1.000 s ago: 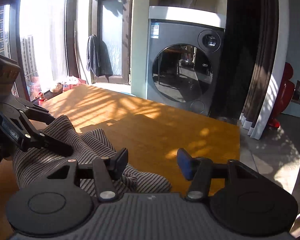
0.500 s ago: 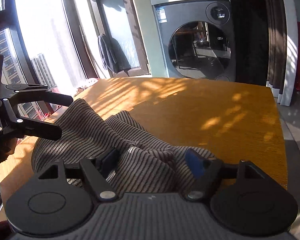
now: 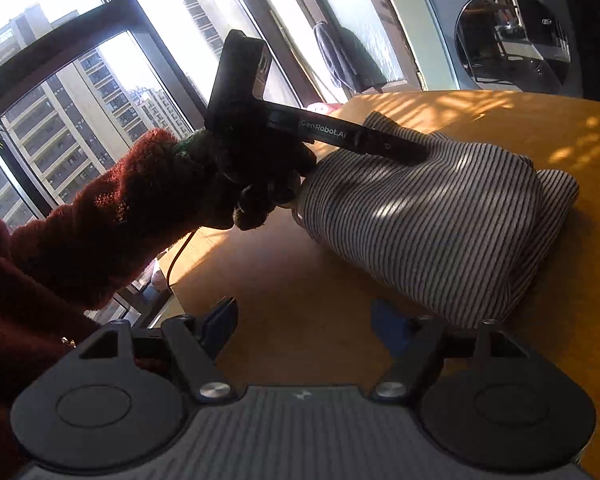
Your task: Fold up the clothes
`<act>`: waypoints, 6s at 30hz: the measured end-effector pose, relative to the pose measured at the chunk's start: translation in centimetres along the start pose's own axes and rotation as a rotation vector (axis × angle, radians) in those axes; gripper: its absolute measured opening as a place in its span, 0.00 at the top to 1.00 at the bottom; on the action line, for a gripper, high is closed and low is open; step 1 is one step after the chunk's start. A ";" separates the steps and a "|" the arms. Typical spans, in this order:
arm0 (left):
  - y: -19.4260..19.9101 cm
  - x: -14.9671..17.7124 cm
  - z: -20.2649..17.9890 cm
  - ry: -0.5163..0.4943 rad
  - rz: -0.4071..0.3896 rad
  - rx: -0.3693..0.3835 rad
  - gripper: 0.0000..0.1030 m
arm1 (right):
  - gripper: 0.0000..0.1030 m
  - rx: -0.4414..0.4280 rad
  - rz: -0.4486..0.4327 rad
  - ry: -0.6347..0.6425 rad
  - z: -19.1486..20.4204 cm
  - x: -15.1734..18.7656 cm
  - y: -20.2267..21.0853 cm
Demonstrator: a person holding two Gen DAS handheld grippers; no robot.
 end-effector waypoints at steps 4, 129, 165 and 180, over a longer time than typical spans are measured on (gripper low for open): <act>0.7 0.5 0.3 0.027 0.008 -0.010 0.02 | 0.30 0.088 -0.061 -0.249 -5.0 -0.9 -1.6; -0.6 5.1 -5.5 0.184 0.007 0.219 0.49 | 0.72 0.510 -0.250 0.270 -4.2 -7.9 -1.5; -0.3 1.9 -5.3 0.103 -0.133 -0.038 0.23 | 0.26 0.547 -0.270 -0.039 -11.9 -7.7 2.4; -0.5 2.4 -4.9 0.089 -0.147 0.000 0.15 | 0.57 0.504 -0.182 0.172 -10.7 -13.2 -3.7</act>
Point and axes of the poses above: each gripper's, at about its wrist camera, not at the fingertips, and y roughly against the way its jaws point, z to its left, x to its underside, the point moved 8 cm from there along -y, roughly the way its jaws point, and after that the axes turned 2 degrees about z, right-handed, at the moved point
